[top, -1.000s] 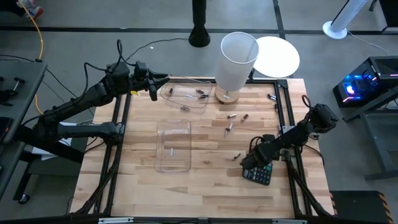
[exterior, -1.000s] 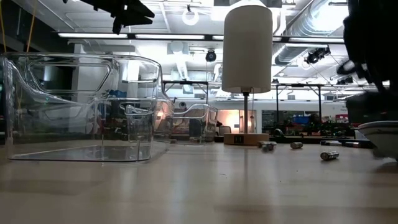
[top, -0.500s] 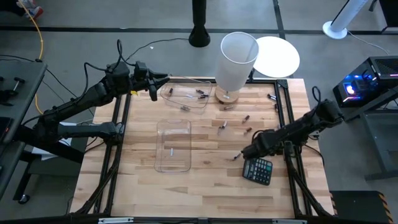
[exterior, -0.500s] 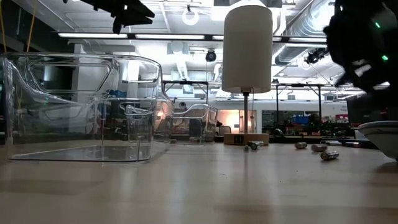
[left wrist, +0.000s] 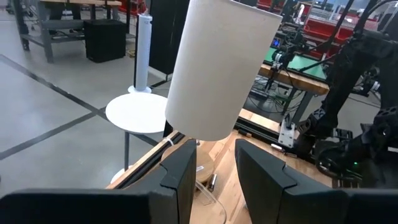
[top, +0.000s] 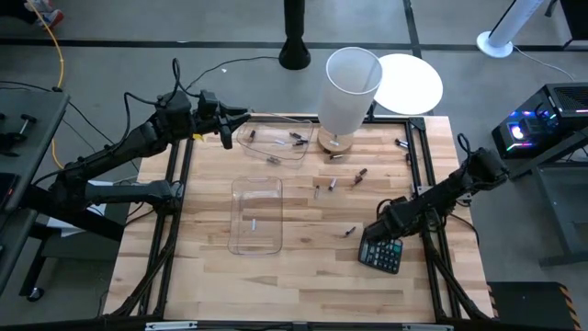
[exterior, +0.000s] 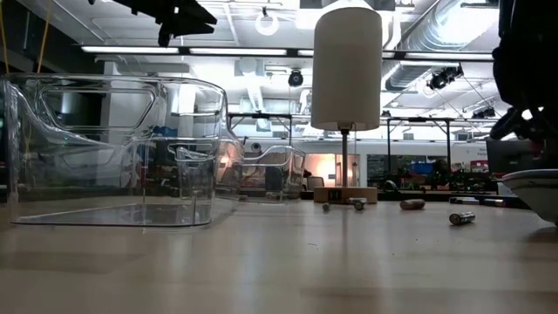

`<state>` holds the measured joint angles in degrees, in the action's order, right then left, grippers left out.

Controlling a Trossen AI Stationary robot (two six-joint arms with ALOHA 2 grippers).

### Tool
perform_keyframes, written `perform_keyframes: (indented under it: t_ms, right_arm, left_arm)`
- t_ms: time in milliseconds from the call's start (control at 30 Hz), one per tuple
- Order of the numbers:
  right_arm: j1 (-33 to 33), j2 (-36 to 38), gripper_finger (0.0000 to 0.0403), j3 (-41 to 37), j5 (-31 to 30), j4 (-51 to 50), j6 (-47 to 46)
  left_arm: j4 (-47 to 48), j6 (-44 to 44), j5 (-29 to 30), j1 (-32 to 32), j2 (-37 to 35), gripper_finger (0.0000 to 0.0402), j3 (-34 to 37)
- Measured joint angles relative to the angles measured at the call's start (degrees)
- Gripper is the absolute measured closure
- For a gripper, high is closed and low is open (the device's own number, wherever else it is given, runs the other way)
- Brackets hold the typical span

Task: Sort batteries
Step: Adjust the batteries

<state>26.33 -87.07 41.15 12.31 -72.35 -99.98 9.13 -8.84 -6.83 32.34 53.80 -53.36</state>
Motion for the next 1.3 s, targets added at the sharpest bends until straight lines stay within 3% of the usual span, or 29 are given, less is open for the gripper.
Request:
perform_keyframes:
  t_ms: [400,600,767,1067,1300]
  right_arm:
    - [1.9,-9.2,0.0402,-0.9,3.5,0.7,-5.0]
    - [3.3,-9.7,0.0402,-1.4,5.5,-3.7,-10.9]
    - [3.3,-9.4,0.0402,-4.3,7.6,1.9,-11.5]
    - [0.5,-5.7,0.0403,1.1,-3.3,-0.8,-20.7]
    - [0.4,-5.4,0.0403,-2.9,-1.2,0.8,-26.9]
  left_arm:
    - [0.0,0.0,0.0,0.0,0.0,0.0296,0.0]
    - [0.0,0.0,0.1,0.0,0.0,0.0296,0.0]
    - [0.0,0.0,0.1,0.0,0.0,0.0296,0.0]
    - [0.0,0.0,2.0,0.0,0.0,0.0296,0.0]
    - [0.0,0.1,2.7,0.0,0.0,0.0296,0.0]
